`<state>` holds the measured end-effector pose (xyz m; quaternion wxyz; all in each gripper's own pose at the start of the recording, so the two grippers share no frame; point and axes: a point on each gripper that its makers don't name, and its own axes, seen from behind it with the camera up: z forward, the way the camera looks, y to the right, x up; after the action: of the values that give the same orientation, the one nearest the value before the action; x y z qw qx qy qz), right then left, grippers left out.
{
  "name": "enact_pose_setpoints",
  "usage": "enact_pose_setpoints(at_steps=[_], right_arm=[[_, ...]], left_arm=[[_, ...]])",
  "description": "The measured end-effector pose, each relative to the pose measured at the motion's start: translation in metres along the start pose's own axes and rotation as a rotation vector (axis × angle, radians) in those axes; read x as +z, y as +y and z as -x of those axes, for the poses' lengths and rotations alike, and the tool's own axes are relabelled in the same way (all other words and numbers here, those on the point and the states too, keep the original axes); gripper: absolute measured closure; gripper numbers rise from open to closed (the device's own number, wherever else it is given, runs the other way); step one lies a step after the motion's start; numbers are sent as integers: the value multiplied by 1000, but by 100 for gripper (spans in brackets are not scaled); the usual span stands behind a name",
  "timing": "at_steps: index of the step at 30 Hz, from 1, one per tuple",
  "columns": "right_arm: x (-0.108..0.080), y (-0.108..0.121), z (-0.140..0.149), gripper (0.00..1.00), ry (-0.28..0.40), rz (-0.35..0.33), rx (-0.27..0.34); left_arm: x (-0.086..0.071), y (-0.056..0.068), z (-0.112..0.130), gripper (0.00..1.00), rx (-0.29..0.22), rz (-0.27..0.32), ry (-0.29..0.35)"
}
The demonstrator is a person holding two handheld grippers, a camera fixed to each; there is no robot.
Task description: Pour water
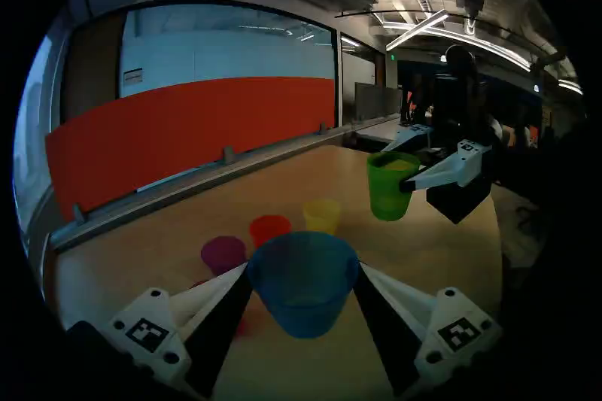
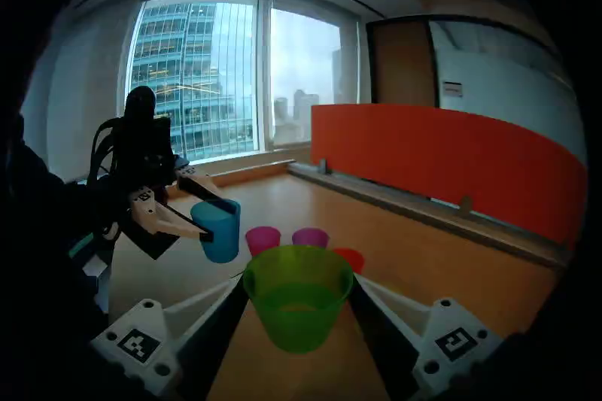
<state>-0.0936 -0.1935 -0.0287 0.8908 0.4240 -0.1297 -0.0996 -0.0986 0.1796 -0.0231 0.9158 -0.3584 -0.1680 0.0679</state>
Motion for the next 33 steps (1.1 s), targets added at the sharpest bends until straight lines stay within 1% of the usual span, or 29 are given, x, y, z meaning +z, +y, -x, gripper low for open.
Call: enact_pose_setpoints(at_steps=[11,20,33], right_arm=[[5,3,24,8,-78,-21,-6],[10,5,45,8,-134,-31,-5],[17,4,71,8,-210,-48,-16]], left_arm=[[15,9,23,11,34,29,-69],[24,12,43,11,63,53,-128],[37,15,74,11,71,76,-204]])
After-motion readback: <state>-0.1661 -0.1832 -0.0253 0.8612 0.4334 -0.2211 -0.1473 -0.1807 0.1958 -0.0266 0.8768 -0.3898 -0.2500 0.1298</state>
